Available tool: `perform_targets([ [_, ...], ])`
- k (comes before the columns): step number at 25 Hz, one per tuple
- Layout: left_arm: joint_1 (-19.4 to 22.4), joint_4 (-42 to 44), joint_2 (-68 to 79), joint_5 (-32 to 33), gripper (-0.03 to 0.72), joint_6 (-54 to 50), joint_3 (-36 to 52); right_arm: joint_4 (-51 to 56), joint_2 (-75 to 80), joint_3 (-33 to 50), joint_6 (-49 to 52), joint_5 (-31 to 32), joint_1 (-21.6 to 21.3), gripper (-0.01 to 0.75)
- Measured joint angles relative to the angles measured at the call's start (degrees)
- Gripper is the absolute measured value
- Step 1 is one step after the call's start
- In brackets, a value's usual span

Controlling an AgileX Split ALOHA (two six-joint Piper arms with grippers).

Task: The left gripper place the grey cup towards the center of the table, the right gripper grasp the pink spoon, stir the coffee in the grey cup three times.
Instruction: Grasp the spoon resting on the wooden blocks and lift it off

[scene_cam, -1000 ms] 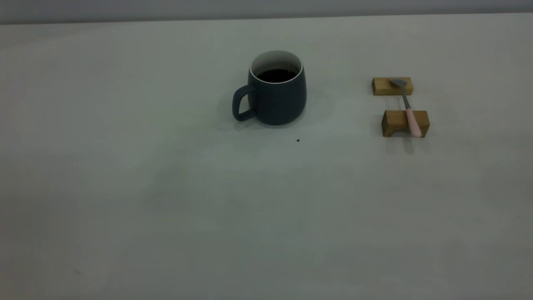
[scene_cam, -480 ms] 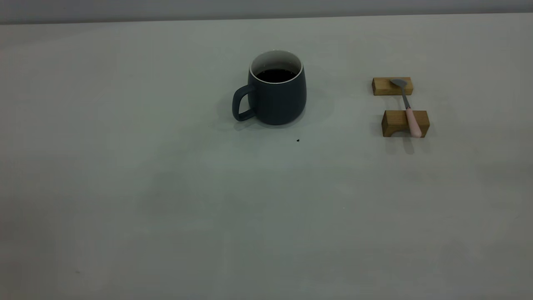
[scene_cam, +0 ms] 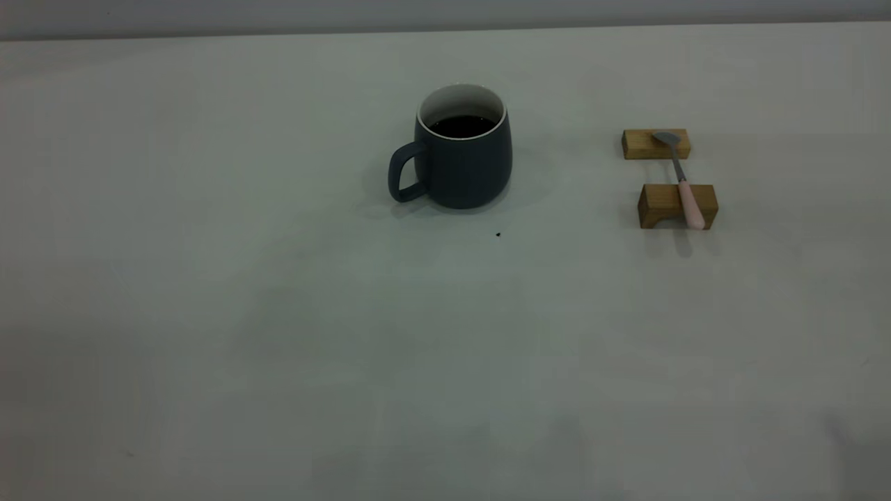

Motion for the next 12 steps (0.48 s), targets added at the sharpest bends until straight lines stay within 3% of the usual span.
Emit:
perform_targets([
  [12,0.00,0.00,0.00,0.00,0.567,0.00,0.00,8.05,44.21,-17.31,-10.86,-1.55,0.00,0.608],
])
